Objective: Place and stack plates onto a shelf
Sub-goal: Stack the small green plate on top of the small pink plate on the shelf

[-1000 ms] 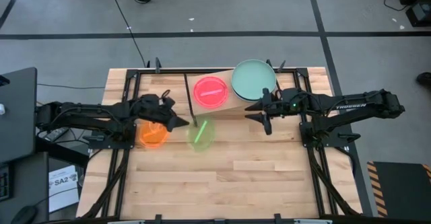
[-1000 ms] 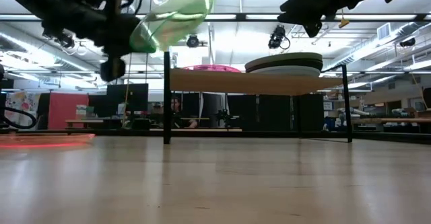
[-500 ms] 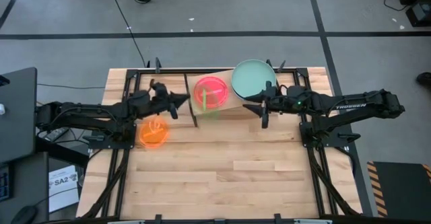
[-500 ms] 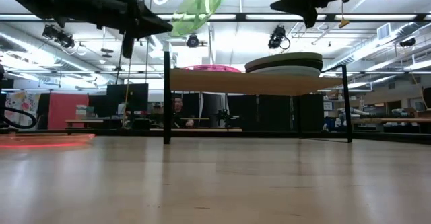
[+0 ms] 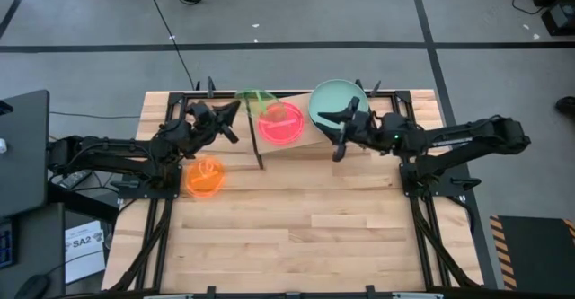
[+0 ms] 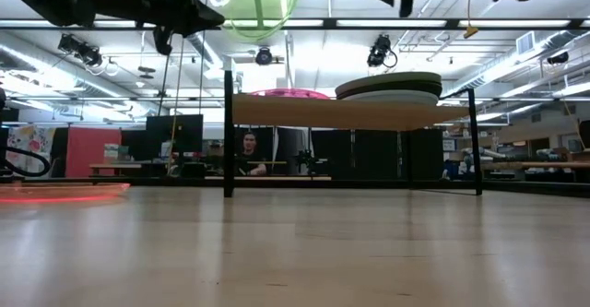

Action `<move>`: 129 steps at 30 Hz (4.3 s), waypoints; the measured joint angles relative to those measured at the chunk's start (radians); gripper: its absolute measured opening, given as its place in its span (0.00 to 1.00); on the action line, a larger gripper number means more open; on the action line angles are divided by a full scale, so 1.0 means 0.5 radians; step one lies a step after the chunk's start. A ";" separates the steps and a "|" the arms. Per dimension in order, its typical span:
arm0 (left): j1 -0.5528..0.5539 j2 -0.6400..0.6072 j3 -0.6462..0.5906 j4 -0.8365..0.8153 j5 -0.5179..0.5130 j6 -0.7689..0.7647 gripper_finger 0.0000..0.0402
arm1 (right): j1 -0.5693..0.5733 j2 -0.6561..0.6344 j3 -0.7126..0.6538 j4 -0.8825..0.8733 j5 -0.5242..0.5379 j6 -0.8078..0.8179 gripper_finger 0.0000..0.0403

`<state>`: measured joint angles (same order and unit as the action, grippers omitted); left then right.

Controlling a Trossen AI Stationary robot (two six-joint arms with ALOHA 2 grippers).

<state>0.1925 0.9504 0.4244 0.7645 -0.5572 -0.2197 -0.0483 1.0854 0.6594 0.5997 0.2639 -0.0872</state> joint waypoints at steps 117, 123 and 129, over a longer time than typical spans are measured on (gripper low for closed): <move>0.000 -0.005 -0.002 -0.131 -0.130 -0.007 0.40 | -0.897 0.479 0.901 -0.965 -0.618 0.661 0.02; -0.001 -0.005 -0.002 -0.134 -0.131 -0.008 0.40 | -1.010 0.716 1.325 -1.473 -0.985 0.594 0.02; -0.001 -0.005 -0.002 -0.138 -0.132 -0.007 0.40 | -1.076 0.976 1.640 -1.786 -1.320 0.541 0.02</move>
<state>0.1921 0.9482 0.4236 0.6953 -0.6231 -0.2230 -0.5863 1.5732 1.4792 -0.2932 -0.3962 0.1835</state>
